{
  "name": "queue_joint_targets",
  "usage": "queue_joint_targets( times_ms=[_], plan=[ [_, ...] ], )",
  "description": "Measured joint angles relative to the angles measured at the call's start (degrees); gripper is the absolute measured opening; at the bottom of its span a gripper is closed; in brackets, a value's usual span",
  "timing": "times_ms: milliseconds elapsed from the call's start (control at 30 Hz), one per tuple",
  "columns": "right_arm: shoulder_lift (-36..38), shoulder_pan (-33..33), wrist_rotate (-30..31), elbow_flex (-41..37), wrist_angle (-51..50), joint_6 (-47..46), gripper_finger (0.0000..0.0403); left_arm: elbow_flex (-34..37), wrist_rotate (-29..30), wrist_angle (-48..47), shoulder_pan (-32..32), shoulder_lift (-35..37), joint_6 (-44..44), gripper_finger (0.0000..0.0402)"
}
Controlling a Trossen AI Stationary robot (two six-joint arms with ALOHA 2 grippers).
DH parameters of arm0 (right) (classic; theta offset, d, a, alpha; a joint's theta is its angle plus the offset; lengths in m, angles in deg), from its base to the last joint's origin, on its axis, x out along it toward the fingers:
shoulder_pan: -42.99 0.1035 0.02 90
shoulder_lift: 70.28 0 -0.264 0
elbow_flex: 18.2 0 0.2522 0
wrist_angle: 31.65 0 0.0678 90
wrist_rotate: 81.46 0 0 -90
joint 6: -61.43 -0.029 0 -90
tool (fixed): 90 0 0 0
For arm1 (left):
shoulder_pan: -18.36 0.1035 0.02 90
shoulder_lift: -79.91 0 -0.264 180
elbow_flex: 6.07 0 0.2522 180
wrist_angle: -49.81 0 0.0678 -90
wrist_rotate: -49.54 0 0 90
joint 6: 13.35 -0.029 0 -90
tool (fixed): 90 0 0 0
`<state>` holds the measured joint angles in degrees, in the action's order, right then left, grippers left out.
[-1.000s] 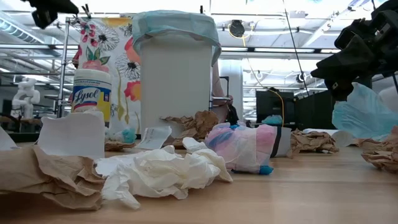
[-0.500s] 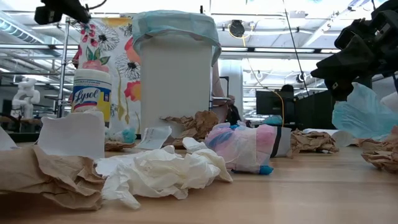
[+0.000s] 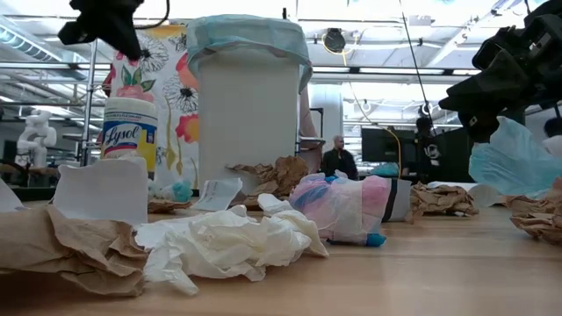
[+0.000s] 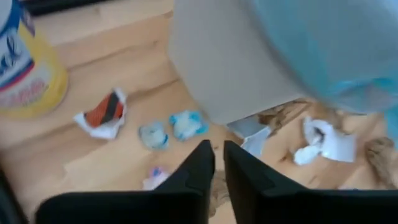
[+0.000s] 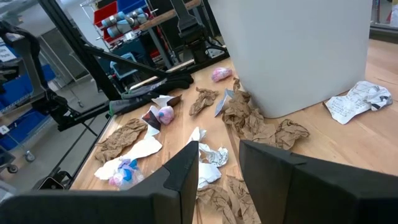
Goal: Place trash/remove bag and relplace
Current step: Put the pink plastic into the trash bin
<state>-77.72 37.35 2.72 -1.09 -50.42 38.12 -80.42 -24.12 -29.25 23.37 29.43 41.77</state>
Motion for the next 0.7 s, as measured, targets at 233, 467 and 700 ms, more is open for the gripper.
queue_joint_targets(
  times_ms=[233, 467, 700],
  plan=[
    [0.0, 0.0, 0.0, 0.0, 0.0, 0.0, 0.0109, 0.0, -2.4, -1.8, -0.2, -5.7, 1.2, 0.0114],
    [0.0, 0.0, 0.0, 0.0, 0.0, 0.0, 0.0109, 0.6, -7.1, -1.5, -2.0, -13.2, 1.1, 0.0120],
    [0.0, 0.0, 0.0, 0.0, 0.0, 0.0, 0.0109, 10.4, -8.4, 2.5, -5.2, -13.0, 4.8, 0.0121]
  ],
)
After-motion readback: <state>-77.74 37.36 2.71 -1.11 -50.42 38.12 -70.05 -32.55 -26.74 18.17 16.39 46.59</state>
